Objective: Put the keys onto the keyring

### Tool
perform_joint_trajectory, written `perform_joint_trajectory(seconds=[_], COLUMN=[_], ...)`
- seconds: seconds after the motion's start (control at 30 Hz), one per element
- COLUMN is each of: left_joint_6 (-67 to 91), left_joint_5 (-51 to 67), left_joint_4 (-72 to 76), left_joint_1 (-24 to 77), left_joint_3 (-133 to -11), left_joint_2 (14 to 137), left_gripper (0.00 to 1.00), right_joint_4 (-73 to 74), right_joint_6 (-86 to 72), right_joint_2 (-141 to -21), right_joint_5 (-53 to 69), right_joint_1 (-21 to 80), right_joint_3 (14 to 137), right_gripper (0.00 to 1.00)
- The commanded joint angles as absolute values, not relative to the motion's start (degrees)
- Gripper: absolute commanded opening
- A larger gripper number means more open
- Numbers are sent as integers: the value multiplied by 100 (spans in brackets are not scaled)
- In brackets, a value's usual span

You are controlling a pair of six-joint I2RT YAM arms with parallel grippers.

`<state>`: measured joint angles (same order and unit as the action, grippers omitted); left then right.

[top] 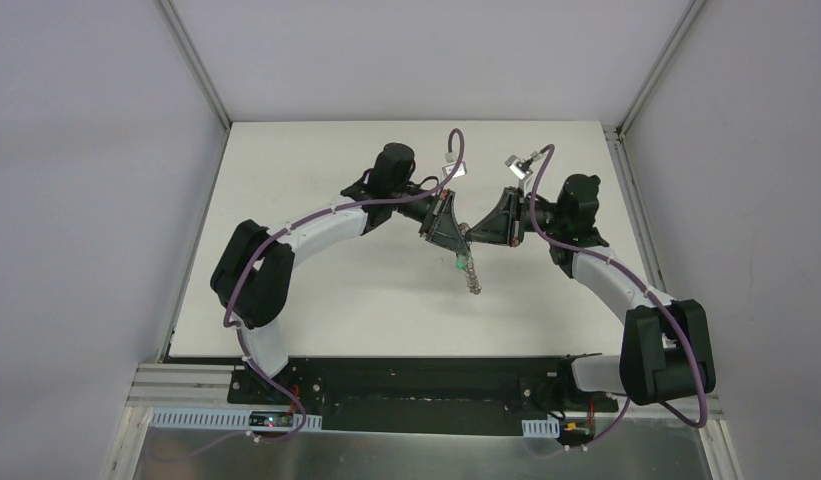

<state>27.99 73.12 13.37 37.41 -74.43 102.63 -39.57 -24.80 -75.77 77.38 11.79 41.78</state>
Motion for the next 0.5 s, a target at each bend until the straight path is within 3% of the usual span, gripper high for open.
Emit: perform_joint_trajectory(seconds=[0.0, 0.07, 0.2, 0.47], left_joint_6=[2519, 2329, 2146, 2438], left_joint_5=[7500, 7479, 7369, 7341], left_joint_4=[1122, 875, 657, 978], left_joint_1=[3674, 3636, 3632, 3729], left_joint_3=[-7401, -7410, -7398, -7428], left_joint_2=[10023, 9982, 9915, 10043], left_gripper=[1, 6, 26, 35], right_joint_4=[-4280, -4280, -4280, -4280], right_joint_6=[-2426, -2434, -2443, -2469], right_joint_2=[-7475, -7463, -7465, -7428], right_joint_5=[7813, 7813, 7796, 7753], right_joint_1=[1110, 1100, 1091, 1059], right_joint_3=[4403, 4403, 4412, 4422], right_gripper=[0, 0, 0, 0])
